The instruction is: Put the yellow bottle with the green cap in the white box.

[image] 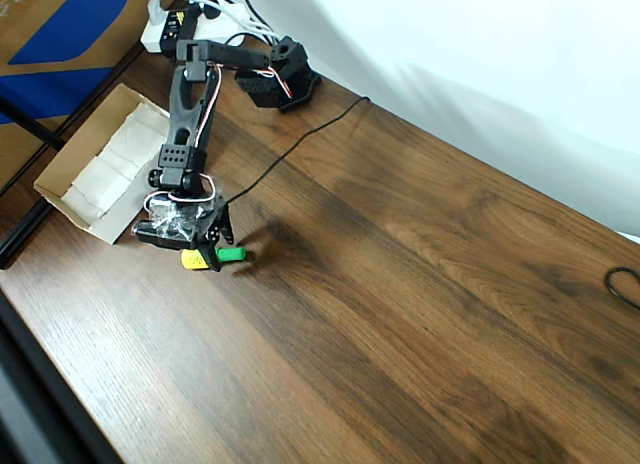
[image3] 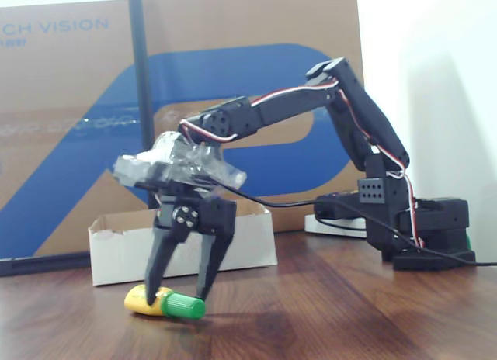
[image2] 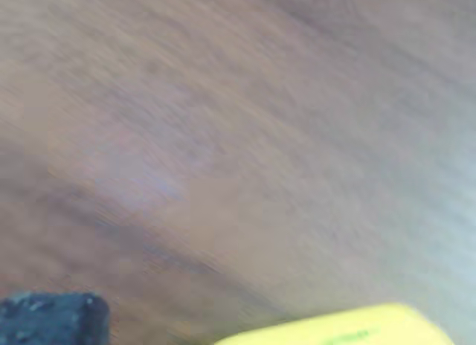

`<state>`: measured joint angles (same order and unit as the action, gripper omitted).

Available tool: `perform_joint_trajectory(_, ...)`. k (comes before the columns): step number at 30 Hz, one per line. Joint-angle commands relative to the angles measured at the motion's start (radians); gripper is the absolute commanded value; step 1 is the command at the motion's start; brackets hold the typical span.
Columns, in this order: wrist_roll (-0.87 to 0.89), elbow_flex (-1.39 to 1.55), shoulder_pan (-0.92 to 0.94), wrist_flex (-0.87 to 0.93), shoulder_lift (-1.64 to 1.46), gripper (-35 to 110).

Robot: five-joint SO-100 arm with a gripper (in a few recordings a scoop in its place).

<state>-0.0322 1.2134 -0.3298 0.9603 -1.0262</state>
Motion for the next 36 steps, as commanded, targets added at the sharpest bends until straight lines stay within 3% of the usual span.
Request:
perform_joint_trajectory(1,-0.014,-0.069,0.012,0.005,-0.035,25)
perform_joint_trajectory(12,-0.072,-0.043,0.025,0.011,-0.032,23)
perform_joint_trajectory(19,-0.137,-0.031,0.025,0.011,-0.020,15)
perform_joint_trajectory(27,-0.166,-0.034,0.031,0.021,-0.018,24)
perform_joint_trajectory(36,-0.161,-0.101,0.025,0.037,0.057,22)
